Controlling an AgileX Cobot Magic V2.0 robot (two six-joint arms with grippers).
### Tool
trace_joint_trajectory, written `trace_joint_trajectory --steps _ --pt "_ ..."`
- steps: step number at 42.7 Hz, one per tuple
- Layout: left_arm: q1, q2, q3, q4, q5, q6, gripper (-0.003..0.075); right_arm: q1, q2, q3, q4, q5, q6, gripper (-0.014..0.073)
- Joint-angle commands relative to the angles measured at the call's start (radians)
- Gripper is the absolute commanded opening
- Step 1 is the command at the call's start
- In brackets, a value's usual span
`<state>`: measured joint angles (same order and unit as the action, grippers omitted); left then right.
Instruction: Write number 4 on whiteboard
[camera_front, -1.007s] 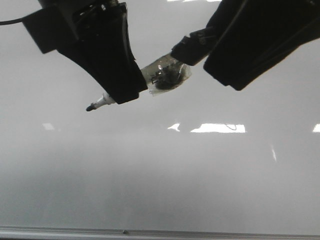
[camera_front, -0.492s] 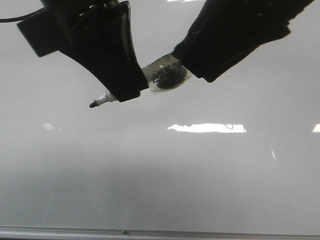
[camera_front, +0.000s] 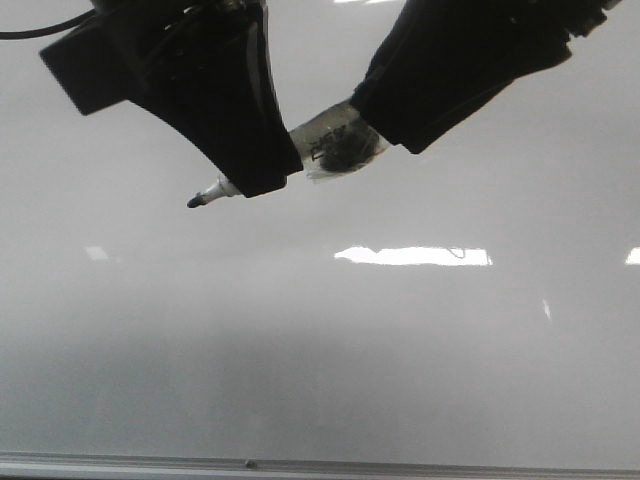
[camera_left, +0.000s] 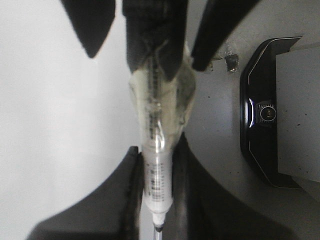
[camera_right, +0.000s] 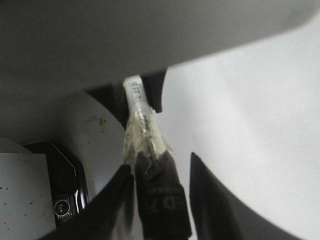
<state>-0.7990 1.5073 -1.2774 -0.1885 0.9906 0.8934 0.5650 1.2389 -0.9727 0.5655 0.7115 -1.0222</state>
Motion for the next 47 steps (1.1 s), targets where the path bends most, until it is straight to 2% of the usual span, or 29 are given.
trace_joint_trajectory --steps 1,7,9,13,18,20,25,30,39,47 --pt "-0.008 -0.033 -0.031 -0.019 -0.030 0.002 -0.0001 0.002 -0.022 -0.033 0.046 -0.032 -0.011 0.0176" --pt "-0.008 -0.033 -0.031 -0.021 -0.030 0.002 0.0006 0.002 -0.022 -0.033 0.047 -0.019 -0.011 0.0036" --pt "-0.008 -0.033 -0.031 -0.021 -0.030 0.002 0.0038 0.002 -0.022 -0.033 0.047 -0.017 -0.011 -0.0002" --pt "-0.008 -0.033 -0.031 -0.025 -0.030 0.000 0.0172 0.002 -0.022 -0.033 0.047 -0.014 -0.011 -0.0071" --pt "-0.003 -0.038 -0.033 -0.013 -0.038 -0.055 0.0385 0.001 -0.022 -0.033 0.047 -0.014 -0.008 -0.0069" --pt "0.008 -0.053 -0.035 0.004 -0.038 -0.099 0.0428 0.001 -0.024 -0.033 0.046 -0.013 -0.006 -0.0069" --pt "0.055 -0.111 -0.035 0.025 -0.032 -0.201 0.0428 -0.005 -0.047 -0.033 0.036 -0.013 0.034 -0.0069" --pt "0.136 -0.190 -0.030 0.025 -0.020 -0.293 0.0428 -0.026 -0.088 -0.033 -0.056 -0.004 0.133 -0.0069" --pt "0.272 -0.391 0.074 0.021 -0.026 -0.429 0.0428 -0.108 -0.190 -0.033 -0.310 0.097 0.504 -0.0069" --pt "0.356 -0.524 0.160 0.021 -0.059 -0.522 0.0428 -0.168 -0.275 -0.030 -0.357 0.174 0.759 -0.0069"
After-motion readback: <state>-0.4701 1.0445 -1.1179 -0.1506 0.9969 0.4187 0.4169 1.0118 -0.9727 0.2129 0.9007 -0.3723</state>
